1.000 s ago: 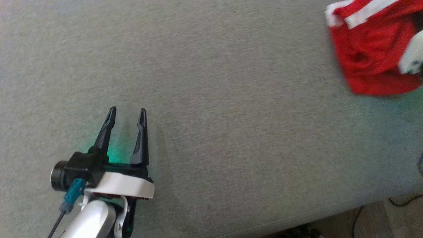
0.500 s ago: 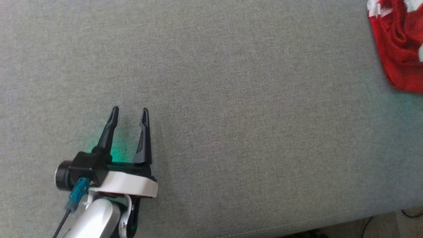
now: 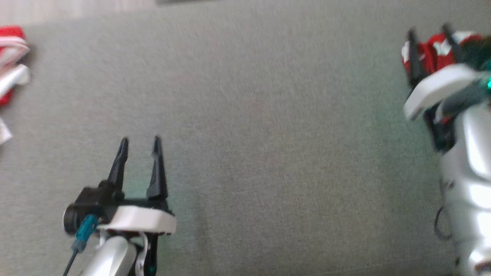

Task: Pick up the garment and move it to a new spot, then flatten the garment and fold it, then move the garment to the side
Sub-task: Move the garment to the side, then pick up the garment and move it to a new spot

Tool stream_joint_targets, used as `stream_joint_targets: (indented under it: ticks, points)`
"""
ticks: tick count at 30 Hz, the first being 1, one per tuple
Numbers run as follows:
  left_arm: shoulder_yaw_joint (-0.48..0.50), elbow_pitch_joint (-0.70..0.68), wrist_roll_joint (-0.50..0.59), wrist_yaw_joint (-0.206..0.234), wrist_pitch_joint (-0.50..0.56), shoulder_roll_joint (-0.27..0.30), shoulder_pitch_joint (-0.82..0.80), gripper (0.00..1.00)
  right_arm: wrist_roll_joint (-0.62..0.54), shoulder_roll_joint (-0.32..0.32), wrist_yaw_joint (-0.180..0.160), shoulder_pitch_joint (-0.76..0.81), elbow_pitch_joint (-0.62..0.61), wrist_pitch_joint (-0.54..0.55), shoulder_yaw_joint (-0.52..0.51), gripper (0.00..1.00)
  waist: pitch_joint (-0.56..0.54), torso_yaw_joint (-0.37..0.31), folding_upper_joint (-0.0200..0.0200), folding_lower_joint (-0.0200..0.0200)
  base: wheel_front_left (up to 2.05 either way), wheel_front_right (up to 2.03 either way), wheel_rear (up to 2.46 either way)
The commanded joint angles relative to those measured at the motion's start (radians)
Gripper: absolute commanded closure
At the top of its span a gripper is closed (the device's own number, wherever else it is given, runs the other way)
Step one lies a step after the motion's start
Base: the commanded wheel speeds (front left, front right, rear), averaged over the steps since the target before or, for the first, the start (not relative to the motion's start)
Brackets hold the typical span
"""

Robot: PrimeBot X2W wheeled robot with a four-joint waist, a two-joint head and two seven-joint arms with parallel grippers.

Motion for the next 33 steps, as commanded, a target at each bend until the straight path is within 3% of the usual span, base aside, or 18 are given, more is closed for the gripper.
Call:
stream_joint_targets:
  ticks: [1, 6, 12, 22, 33]
  points:
    - [0.051, -0.011, -0.010, 0.002, -0.014, 0.011, 0.015, 0.00, 0.004, 0.019, 0.007, 0.029, -0.054, -0.026, 0.022, 0.00, -0.096, 0.032, 0.0000, 0.0002, 0.00, 0.00, 0.00]
    - [0.065, 0.021, -0.031, 0.004, -0.030, 0.004, 0.078, 0.00, -0.008, 0.095, 0.007, 0.201, -0.132, -0.070, 0.027, 0.00, -0.206, 0.069, 0.0000, 0.0002, 0.00, 0.00, 0.00]
    - [0.079, 0.040, -0.050, 0.015, -0.040, 0.005, 0.167, 0.00, -0.043, 0.142, 0.007, 0.436, -0.279, -0.096, 0.037, 0.00, -0.285, 0.103, 0.0000, 0.0002, 0.00, 0.00, 0.00]
    - [0.078, 0.075, -0.063, 0.003, -0.044, 0.017, 0.235, 0.00, 0.019, 0.150, 0.007, 0.712, -0.471, -0.092, 0.079, 0.00, -0.320, 0.136, 0.0000, 0.0002, 0.00, 0.00, 0.00]
    - [0.070, 0.089, -0.075, -0.005, -0.037, 0.018, 0.233, 0.00, 0.047, 0.150, 0.007, 0.798, -0.503, -0.081, 0.114, 0.00, -0.326, 0.145, 0.0000, 0.0002, 0.00, 0.00, 0.00]
